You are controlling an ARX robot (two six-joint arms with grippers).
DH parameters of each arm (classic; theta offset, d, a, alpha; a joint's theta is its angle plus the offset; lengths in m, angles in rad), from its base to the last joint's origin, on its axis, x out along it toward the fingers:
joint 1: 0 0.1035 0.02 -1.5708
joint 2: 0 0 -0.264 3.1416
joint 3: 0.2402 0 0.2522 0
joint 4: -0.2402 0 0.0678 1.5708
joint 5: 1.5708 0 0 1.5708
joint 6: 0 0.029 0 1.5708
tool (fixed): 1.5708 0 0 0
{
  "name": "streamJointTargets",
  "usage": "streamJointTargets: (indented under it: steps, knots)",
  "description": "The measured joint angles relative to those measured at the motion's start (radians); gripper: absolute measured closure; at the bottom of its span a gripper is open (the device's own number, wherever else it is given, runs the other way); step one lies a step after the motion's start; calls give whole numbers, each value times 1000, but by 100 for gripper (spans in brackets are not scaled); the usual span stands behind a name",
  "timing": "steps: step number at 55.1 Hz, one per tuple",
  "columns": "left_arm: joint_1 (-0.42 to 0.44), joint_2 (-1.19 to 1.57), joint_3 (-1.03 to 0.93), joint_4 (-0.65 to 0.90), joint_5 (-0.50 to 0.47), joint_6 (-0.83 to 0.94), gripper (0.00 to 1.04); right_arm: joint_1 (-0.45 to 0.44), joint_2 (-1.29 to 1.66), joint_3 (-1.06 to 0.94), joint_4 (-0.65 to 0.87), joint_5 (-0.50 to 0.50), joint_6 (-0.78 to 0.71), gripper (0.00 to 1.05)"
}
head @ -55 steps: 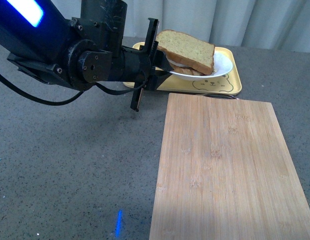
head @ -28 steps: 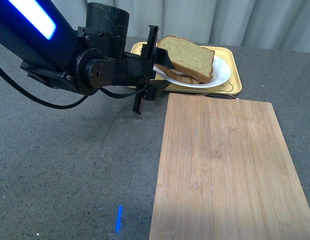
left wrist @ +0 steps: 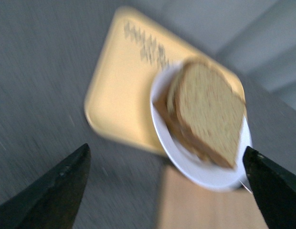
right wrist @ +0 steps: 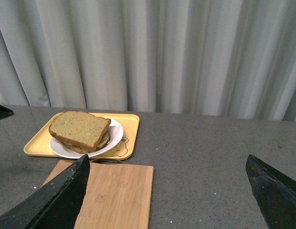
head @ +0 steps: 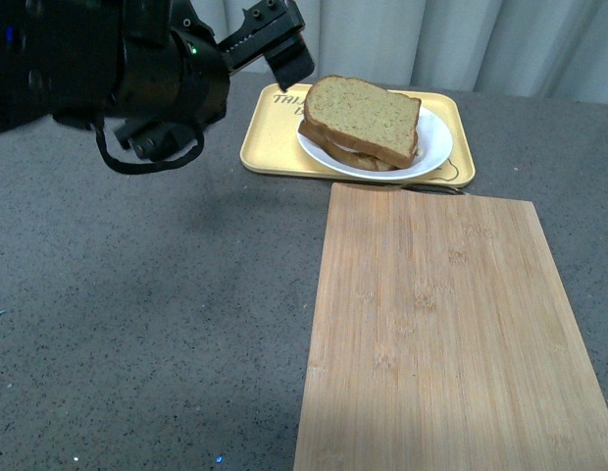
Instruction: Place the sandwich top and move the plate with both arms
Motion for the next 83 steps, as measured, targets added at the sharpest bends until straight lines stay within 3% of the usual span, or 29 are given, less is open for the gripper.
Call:
streamJointTargets:
  steps: [3,8,12,22,36,54,56,62,83]
  knots:
    - [-2,-2,-122,289,-157,206,23,0,0,0,0,-1,0,9]
    - [43,-69,-342,612,-176,452,43,0,0,0,0,0,0,9]
    - [80,-160,-436,681,-154,509,55,0,0,0,0,1,0,9]
    - [173,-404,-700,692,-69,567,101,0,0,0,0,0,0,9]
    - [231,-623,-845,623,-6,577,101,0,0,0,0,0,0,9]
    - [288,-964,-942,377,54,580,101,0,0,0,0,0,0,9]
    - [318,-995,-952,354,103,581,101,0,0,0,0,0,0,9]
    - [359,-1077,-972,296,115,581,101,0,0,0,0,0,0,9]
    - [362,-1383,-1007,41,122,581,101,0,0,0,0,0,0,9]
